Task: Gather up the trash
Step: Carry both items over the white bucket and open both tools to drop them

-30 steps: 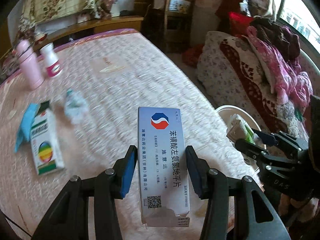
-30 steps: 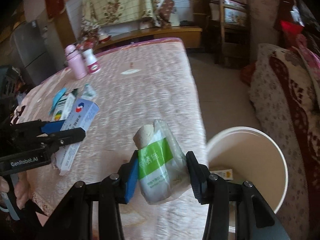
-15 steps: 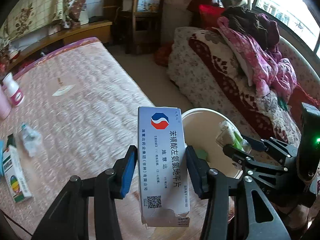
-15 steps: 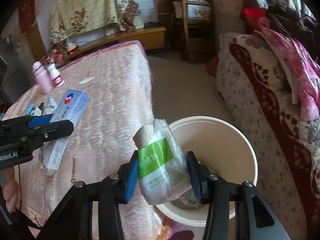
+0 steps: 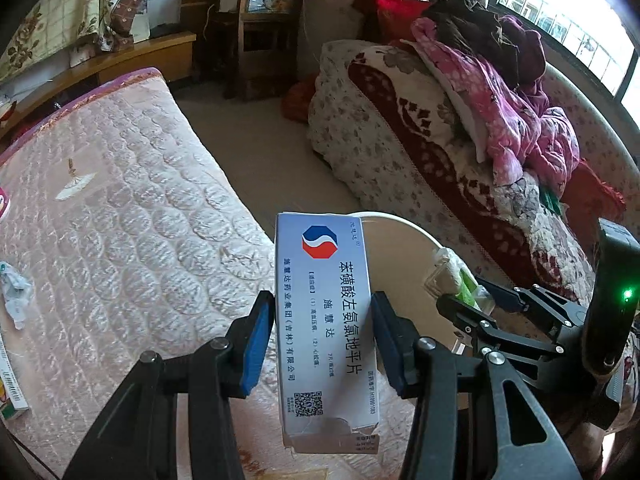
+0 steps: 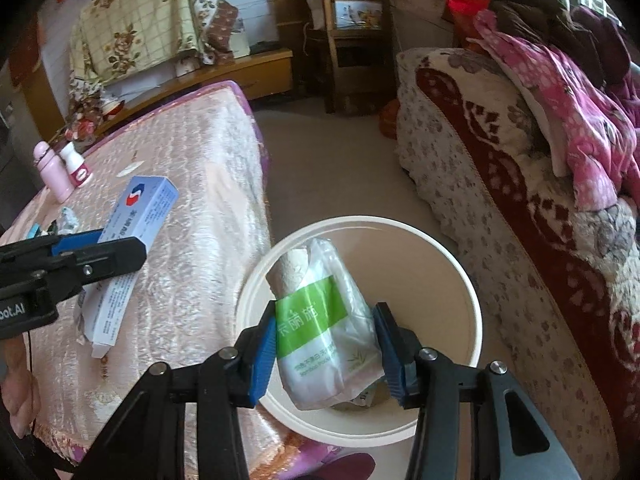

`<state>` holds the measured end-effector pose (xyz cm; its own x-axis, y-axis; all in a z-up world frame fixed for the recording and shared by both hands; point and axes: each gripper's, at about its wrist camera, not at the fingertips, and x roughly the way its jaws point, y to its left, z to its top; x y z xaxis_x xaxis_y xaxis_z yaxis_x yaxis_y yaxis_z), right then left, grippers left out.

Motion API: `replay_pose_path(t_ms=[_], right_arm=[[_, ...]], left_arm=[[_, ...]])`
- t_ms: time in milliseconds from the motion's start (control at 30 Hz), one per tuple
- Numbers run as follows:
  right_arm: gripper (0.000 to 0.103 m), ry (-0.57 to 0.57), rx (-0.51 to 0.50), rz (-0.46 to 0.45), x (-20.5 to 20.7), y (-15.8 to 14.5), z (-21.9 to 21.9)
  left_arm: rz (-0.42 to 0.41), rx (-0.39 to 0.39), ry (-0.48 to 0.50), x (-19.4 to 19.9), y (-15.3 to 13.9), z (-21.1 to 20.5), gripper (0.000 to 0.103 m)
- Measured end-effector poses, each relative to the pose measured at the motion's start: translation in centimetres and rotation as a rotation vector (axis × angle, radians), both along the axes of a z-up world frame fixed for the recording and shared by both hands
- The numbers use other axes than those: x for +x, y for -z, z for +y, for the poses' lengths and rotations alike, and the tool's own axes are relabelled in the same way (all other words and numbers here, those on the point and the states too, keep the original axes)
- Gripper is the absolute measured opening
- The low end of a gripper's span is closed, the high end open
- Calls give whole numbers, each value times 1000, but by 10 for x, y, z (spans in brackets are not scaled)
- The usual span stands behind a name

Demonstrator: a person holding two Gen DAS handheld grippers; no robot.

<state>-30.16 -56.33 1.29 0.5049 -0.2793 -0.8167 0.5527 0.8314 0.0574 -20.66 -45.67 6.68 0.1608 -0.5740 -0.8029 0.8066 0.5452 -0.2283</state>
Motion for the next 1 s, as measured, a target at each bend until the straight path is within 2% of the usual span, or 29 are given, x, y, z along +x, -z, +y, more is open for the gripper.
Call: replay_pose_path(t_ms=[1000], right_arm=[[51,108,17,21,-26,11,-30]], left_arm=[[38,-24,46,-19,13,-27,51]])
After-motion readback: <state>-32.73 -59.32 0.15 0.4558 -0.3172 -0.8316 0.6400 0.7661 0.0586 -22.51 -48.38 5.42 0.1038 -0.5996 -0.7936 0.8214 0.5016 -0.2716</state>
